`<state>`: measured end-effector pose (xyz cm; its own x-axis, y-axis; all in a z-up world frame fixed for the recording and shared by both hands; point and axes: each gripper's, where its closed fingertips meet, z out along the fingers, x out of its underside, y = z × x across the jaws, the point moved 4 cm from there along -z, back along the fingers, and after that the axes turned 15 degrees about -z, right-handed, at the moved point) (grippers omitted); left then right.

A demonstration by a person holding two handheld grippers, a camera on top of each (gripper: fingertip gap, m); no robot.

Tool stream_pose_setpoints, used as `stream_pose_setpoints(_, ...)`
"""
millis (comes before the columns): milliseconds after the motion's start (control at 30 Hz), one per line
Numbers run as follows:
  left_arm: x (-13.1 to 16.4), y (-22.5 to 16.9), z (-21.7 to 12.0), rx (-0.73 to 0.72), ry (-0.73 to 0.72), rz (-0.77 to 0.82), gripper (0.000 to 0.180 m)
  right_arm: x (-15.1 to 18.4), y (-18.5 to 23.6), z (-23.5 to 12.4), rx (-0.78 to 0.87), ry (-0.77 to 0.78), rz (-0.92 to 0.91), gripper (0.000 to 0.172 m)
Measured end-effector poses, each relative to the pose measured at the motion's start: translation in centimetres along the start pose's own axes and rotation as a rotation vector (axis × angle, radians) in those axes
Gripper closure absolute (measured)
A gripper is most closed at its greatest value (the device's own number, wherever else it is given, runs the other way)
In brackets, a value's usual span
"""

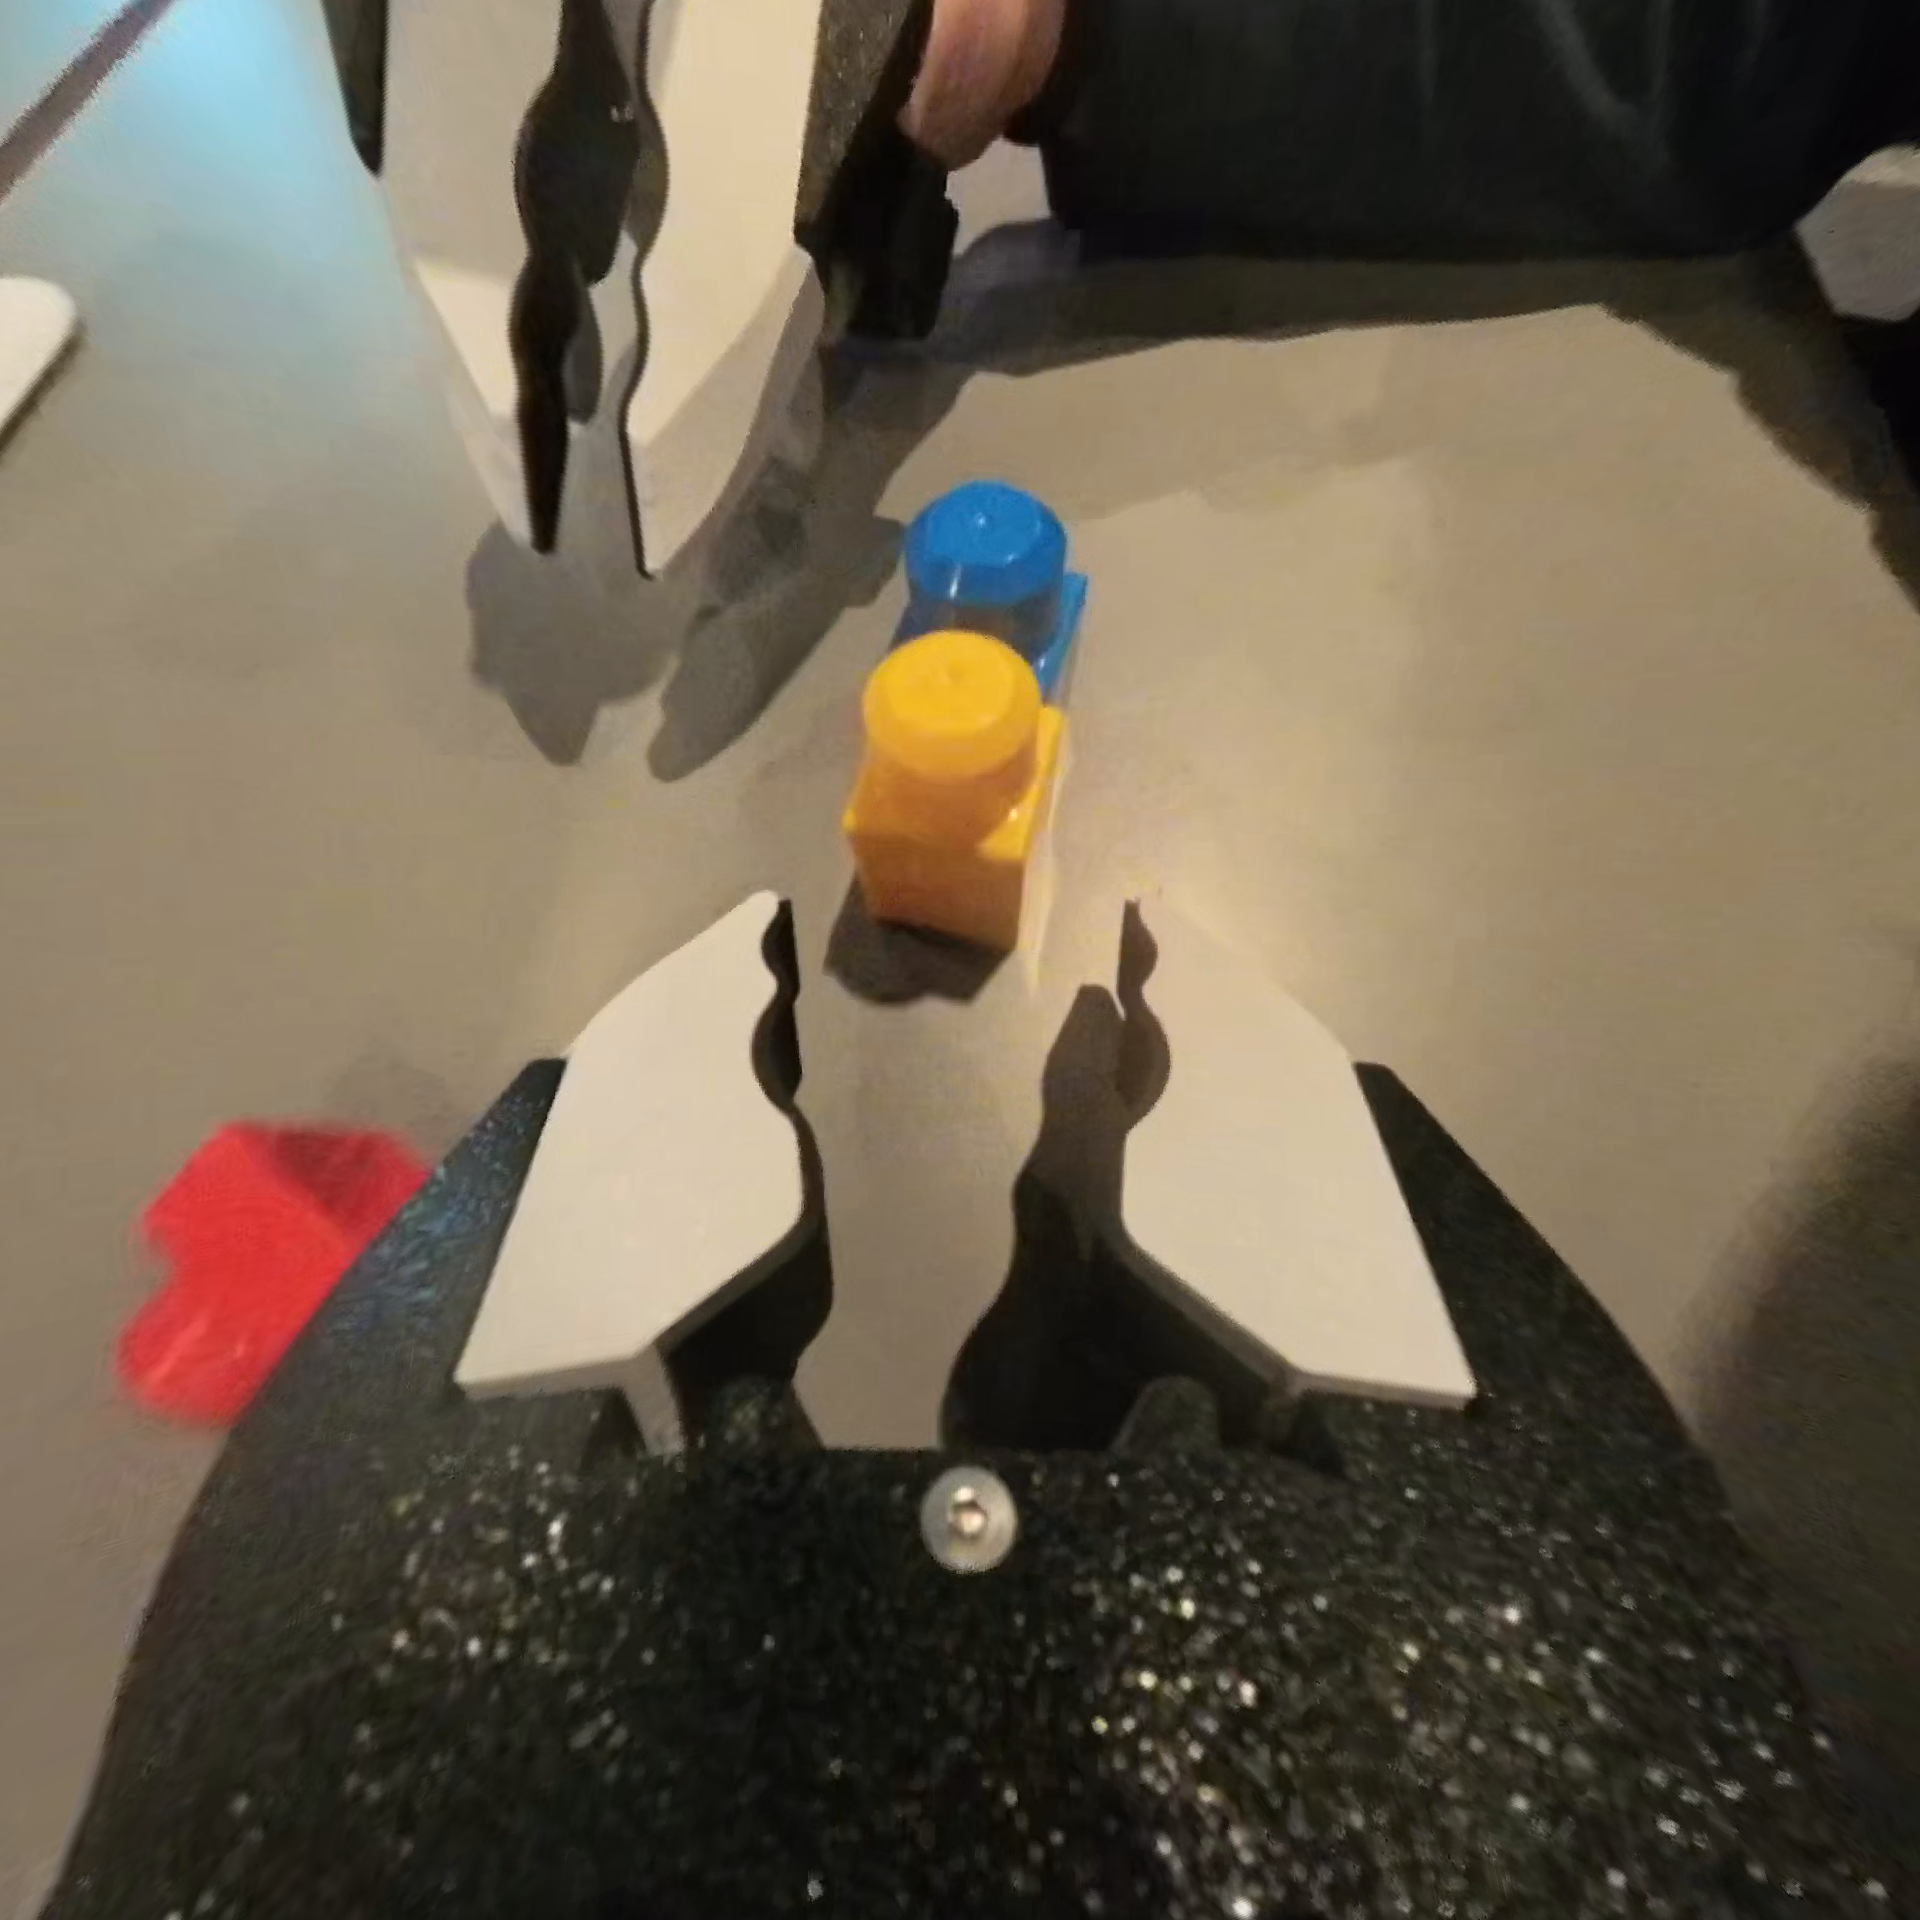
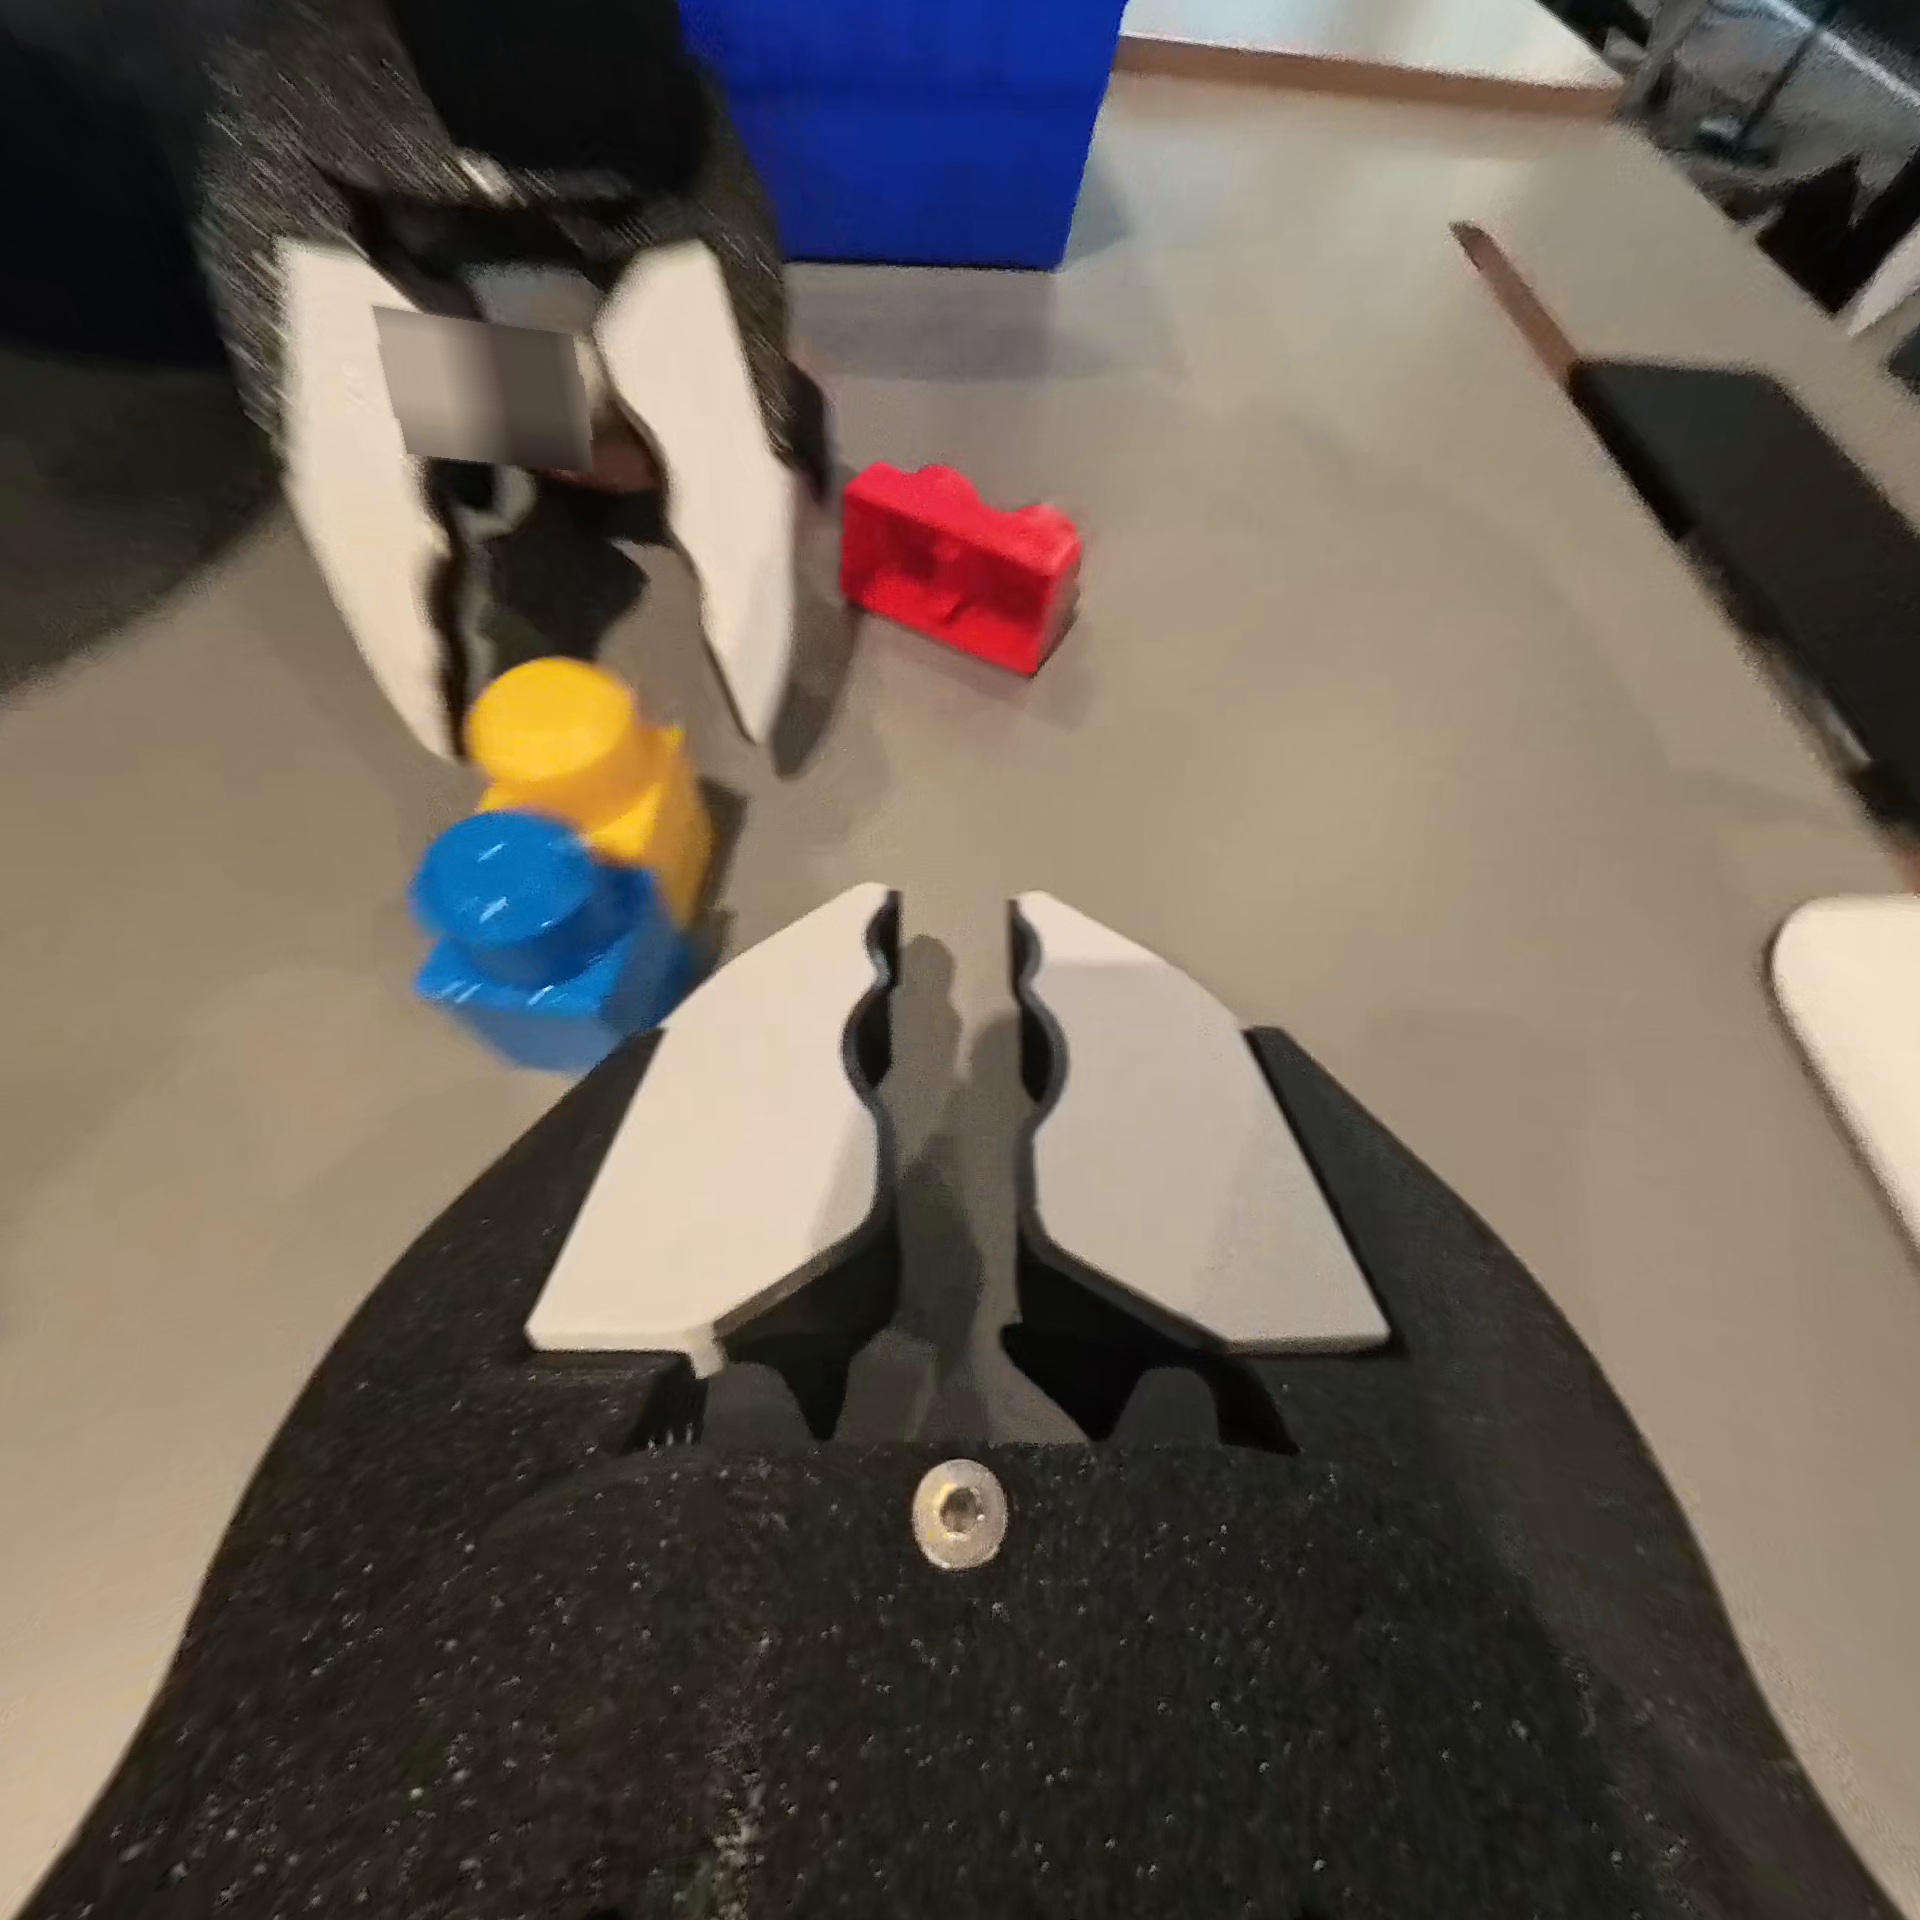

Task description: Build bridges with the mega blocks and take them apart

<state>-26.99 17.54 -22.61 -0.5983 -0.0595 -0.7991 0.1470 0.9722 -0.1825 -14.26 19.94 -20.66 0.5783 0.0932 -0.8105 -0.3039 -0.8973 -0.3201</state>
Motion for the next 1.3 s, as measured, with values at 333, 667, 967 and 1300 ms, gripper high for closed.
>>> stream_pose_setpoints(333,1.2,5.3,-7.6,-0.521,-0.175,-0.261,0.12,-2.4,-5.4,8.5,-0.316,0.017,0.017,0.121)
stream_pose_setpoints(667,2.3,8.5,-4.9,-0.651,0.11,-0.233,0.122,-2.4,-4.5,8.3,-0.428,0.054,0.18,0.111)
stream_pose_setpoints(967,0.7,7.9,-5.0,-0.823,0.083,0.199,0.143,-3.3,-3.8,8.7,-0.559,0.047,0.461,0.113)
stream_pose_setpoints(1300,-0.8,5.6,-5.2,-0.833,-0.024,0.449,0.176,-3.8,-3.7,7.4,-0.598,0.043,0.534,0.112)
